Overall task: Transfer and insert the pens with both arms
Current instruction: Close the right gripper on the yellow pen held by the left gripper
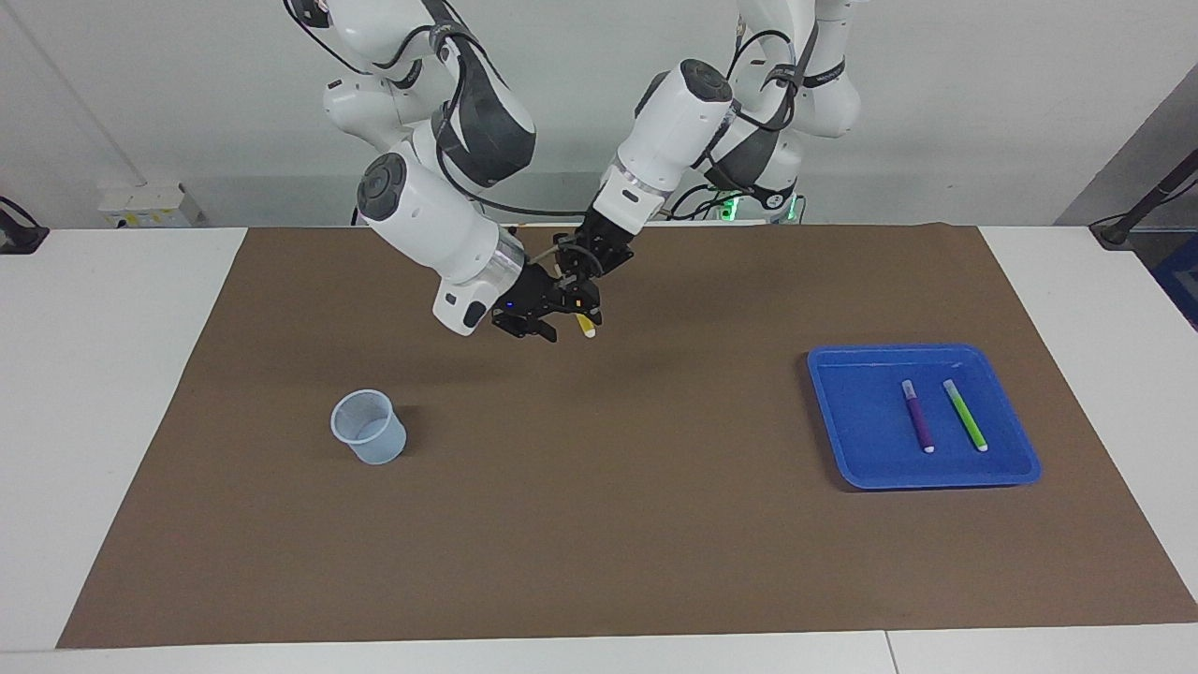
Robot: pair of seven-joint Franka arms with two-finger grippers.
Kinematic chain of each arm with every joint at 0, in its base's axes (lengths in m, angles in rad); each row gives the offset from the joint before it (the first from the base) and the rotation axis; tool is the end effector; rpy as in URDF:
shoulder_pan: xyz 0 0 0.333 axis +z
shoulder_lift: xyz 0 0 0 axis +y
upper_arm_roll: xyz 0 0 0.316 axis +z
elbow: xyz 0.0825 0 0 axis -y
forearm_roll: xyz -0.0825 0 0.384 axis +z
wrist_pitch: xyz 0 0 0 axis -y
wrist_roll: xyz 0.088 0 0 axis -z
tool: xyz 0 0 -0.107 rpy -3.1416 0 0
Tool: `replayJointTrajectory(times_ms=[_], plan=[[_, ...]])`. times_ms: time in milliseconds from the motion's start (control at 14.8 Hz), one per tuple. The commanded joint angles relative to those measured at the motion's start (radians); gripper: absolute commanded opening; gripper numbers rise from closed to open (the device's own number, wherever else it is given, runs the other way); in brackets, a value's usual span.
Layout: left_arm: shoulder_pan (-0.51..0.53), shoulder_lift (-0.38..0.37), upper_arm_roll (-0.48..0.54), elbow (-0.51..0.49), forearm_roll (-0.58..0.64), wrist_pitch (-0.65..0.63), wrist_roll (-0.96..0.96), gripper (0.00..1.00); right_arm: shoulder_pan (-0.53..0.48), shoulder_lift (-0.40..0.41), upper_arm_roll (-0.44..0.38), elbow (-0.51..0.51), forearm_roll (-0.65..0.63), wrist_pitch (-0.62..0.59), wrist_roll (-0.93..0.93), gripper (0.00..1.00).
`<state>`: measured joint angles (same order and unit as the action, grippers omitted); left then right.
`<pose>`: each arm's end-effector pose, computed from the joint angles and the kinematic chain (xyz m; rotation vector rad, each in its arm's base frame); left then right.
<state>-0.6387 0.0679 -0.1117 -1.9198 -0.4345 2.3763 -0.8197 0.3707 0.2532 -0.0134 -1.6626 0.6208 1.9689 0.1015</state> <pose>0.4445 -0.4186 0.4981 2.5793 0.4267 0.0159 0.5917 0.2618 0.4751 -2.5688 -0.0314 0.1061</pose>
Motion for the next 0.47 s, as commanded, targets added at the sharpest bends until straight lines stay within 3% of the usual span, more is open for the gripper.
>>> replayJointTrajectory(times_ms=[0,135,202,337,404], plan=[[-0.016,0.004,0.012,0.007,-0.033,0.027,-0.006,0.0,0.01,-0.028,0.007,-0.028,-0.018,0.011,-0.026,0.74],[-0.016,0.006,0.012,0.007,-0.038,0.055,-0.016,0.0,0.019,-0.028,0.006,-0.029,-0.026,0.016,-0.031,0.72],[-0.016,0.013,0.012,0.008,-0.038,0.072,-0.027,0.0,0.017,-0.028,0.006,-0.029,-0.047,0.018,-0.045,0.57],[-0.016,0.015,0.01,0.008,-0.038,0.08,-0.032,0.0,0.014,-0.028,0.006,-0.028,-0.066,0.016,-0.078,0.12],[-0.016,0.015,0.01,0.008,-0.038,0.081,-0.032,0.0,0.014,-0.026,0.006,-0.028,-0.066,0.016,-0.079,0.0]])
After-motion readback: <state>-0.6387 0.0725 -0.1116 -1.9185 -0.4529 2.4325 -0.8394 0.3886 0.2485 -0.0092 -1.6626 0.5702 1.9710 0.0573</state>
